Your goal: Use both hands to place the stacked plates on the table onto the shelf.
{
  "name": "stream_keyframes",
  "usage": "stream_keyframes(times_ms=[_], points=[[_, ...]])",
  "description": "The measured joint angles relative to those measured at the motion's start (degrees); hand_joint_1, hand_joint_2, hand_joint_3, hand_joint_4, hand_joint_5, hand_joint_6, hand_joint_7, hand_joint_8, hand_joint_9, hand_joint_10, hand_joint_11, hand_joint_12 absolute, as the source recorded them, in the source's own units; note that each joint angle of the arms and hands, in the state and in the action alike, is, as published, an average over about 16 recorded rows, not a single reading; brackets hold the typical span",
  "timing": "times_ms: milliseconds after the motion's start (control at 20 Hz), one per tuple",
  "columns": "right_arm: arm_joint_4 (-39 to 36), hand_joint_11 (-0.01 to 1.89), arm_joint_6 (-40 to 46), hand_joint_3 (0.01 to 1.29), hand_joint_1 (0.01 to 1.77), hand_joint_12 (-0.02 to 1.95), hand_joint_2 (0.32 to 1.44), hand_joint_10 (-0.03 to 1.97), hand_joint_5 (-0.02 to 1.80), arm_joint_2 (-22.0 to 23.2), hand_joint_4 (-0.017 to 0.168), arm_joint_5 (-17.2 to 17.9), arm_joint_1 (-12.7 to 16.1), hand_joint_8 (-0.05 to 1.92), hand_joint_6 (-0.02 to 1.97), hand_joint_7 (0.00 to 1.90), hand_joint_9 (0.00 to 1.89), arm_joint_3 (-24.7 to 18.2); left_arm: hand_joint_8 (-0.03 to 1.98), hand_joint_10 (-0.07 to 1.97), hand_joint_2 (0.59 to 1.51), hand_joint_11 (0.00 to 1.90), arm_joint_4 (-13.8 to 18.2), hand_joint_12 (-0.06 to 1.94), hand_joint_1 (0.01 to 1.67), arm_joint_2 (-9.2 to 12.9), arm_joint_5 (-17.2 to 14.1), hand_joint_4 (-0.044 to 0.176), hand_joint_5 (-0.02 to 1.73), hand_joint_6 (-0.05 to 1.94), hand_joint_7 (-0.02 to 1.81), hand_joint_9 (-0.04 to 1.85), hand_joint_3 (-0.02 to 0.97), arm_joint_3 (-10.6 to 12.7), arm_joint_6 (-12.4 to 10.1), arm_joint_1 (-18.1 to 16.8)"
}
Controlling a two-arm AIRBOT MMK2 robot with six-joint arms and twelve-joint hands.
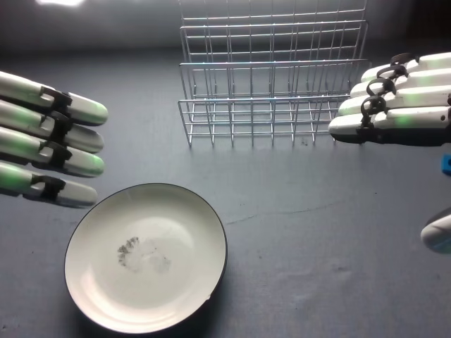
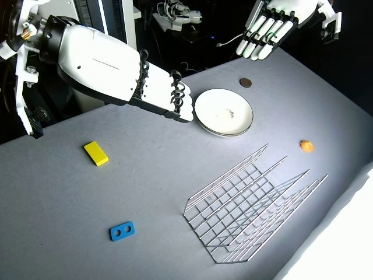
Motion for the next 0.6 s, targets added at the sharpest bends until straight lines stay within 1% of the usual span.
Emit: stream_keyframes(times_ms=[400, 600], points=[[0.0, 0.02, -0.03, 0.03, 0.01, 0.02, 1.08, 0.0, 0.04, 0.0, 0.0, 0.07, 0.0, 0.01, 0.02, 0.03, 0.02, 0.0, 0.0, 0.0, 1.069, 0.04, 0.14, -0.01, 0.12, 0.0, -0.18, 0.004, 0.07, 0.01, 0.06, 0.07, 0.033, 0.11, 0.0, -0.01], [0.0, 0.02, -0.06, 0.03, 0.01, 0.02, 1.04, 0.0, 0.04, 0.0, 0.0, 0.11, 0.0, 0.01, 0.02, 0.02, 0.02, 0.0, 0.0, 0.01, 1.07, 0.02, 0.06, -0.01, 0.02, 0.0, -0.32, 0.002, 0.02, 0.01, 0.02, 0.02, 0.033, 0.2, 0.0, -0.1]])
